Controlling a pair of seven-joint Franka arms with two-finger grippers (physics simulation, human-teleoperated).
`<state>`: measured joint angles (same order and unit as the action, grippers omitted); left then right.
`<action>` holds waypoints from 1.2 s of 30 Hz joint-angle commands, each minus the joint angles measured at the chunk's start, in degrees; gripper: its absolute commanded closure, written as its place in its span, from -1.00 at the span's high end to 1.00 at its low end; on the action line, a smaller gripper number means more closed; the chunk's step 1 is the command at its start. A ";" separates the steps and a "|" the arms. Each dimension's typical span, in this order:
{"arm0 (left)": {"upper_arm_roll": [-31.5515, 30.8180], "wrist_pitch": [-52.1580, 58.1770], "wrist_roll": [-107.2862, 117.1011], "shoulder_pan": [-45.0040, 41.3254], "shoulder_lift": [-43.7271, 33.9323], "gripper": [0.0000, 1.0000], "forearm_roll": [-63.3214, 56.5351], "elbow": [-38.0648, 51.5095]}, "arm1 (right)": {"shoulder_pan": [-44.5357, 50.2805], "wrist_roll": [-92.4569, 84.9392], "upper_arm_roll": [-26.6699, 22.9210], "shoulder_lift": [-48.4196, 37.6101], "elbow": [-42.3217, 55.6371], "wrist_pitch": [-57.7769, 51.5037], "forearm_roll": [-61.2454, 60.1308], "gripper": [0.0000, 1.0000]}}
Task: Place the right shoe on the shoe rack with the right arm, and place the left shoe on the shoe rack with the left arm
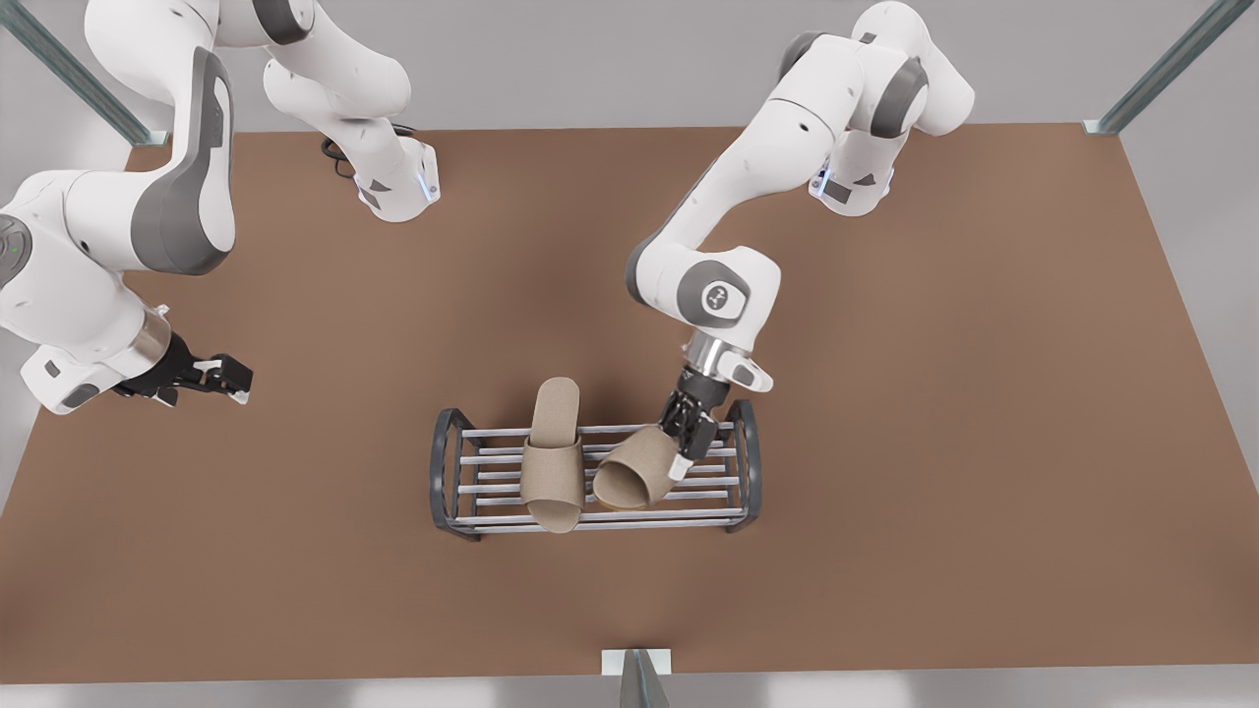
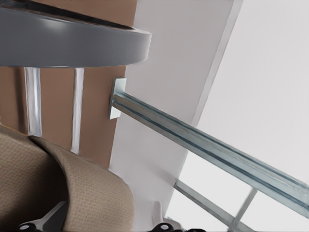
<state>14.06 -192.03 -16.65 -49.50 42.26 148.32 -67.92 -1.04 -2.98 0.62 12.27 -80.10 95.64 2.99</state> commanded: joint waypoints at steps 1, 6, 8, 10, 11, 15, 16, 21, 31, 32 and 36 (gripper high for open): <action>0.09 0.07 4.17 0.20 0.02 1.00 0.21 0.25 | -0.01 -1.68 0.00 -0.05 0.03 -0.11 0.00 1.00; 0.09 0.42 4.17 0.90 0.54 1.00 0.21 0.95 | -0.01 -1.86 0.00 0.30 0.03 0.07 -0.17 1.00; 0.09 0.86 4.17 1.08 1.07 1.00 0.30 1.04 | -0.18 -0.98 0.00 0.39 0.29 0.77 -0.79 1.00; 0.09 0.95 4.17 1.43 1.95 1.00 0.21 2.18 | -0.45 -0.98 -0.18 0.91 1.35 0.95 -0.79 1.00; 0.09 0.60 4.17 1.43 3.09 1.00 0.21 3.76 | -0.45 -0.89 -0.27 1.00 1.70 1.12 -0.79 1.00; 0.36 0.78 4.17 1.34 3.62 1.00 0.13 4.64 | -0.27 -0.89 -0.27 1.62 1.70 2.62 -0.79 1.00; 0.53 1.04 4.17 1.51 3.97 1.00 0.04 4.73 | -0.10 -0.89 -0.18 1.62 1.70 2.62 -0.79 1.00; 0.18 0.51 4.08 1.69 5.11 1.00 0.04 2.27 | -0.36 -0.89 -0.27 2.15 1.70 3.50 -0.79 1.00; -0.26 -2.04 3.99 2.13 -1.57 1.00 0.30 -2.21 | -0.36 -0.89 -0.27 2.15 1.70 3.94 -0.70 1.00; -0.17 -2.12 4.08 2.13 -1.57 1.00 0.13 -2.39 | -0.36 -0.89 -0.27 2.15 1.70 3.94 -0.70 1.00; -0.17 -2.74 4.17 2.13 -0.34 1.00 0.39 -0.98 | -0.36 -0.89 -0.27 2.50 1.70 4.73 -0.70 1.00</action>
<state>13.62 -193.96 -13.10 -47.20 41.14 148.74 -69.25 -1.40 -3.75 0.31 14.84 -78.43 99.62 2.33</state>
